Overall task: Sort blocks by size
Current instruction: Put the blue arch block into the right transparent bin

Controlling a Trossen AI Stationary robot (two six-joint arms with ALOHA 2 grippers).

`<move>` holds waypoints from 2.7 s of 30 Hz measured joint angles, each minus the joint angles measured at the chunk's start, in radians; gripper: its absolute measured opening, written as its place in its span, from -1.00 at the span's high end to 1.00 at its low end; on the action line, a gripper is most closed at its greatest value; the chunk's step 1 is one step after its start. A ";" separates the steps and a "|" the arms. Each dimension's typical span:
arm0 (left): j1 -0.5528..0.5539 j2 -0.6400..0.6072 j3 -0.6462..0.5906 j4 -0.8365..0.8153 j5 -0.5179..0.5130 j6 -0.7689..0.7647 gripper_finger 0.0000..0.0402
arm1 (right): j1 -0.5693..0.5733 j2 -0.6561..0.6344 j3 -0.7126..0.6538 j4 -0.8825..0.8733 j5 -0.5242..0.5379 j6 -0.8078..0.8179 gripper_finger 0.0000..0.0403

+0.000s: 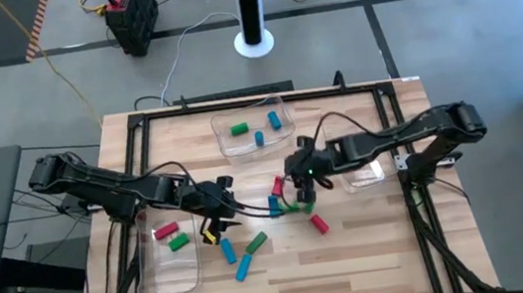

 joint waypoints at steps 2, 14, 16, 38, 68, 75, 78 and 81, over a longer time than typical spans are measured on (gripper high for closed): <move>0.000 0.010 0.000 0.007 0.000 0.000 0.08 | 0.030 -0.001 0.000 -0.027 0.000 0.014 0.04; -0.001 0.202 0.000 0.085 0.027 0.041 0.08 | 0.176 -0.001 0.000 -0.095 0.000 0.080 0.04; 0.000 0.216 0.000 0.096 0.027 0.041 0.08 | 0.196 0.000 0.000 -0.105 -0.001 0.093 0.04; -0.002 0.226 0.000 0.196 0.028 0.022 0.08 | 0.254 0.142 -0.053 0.037 -0.013 0.111 0.04; 0.090 0.575 0.108 0.442 0.022 -0.023 0.44 | 0.311 0.114 -0.053 0.039 -0.014 0.142 0.17; 0.090 0.574 0.109 0.434 0.019 0.008 0.88 | 0.311 0.114 -0.053 0.042 -0.014 0.154 0.17; 0.090 0.573 0.109 0.427 0.019 0.017 0.88 | 0.311 0.114 -0.053 0.042 -0.013 0.158 0.17; 0.090 0.566 0.109 0.412 0.020 0.017 0.88 | 0.311 0.114 -0.053 0.042 -0.013 0.163 0.17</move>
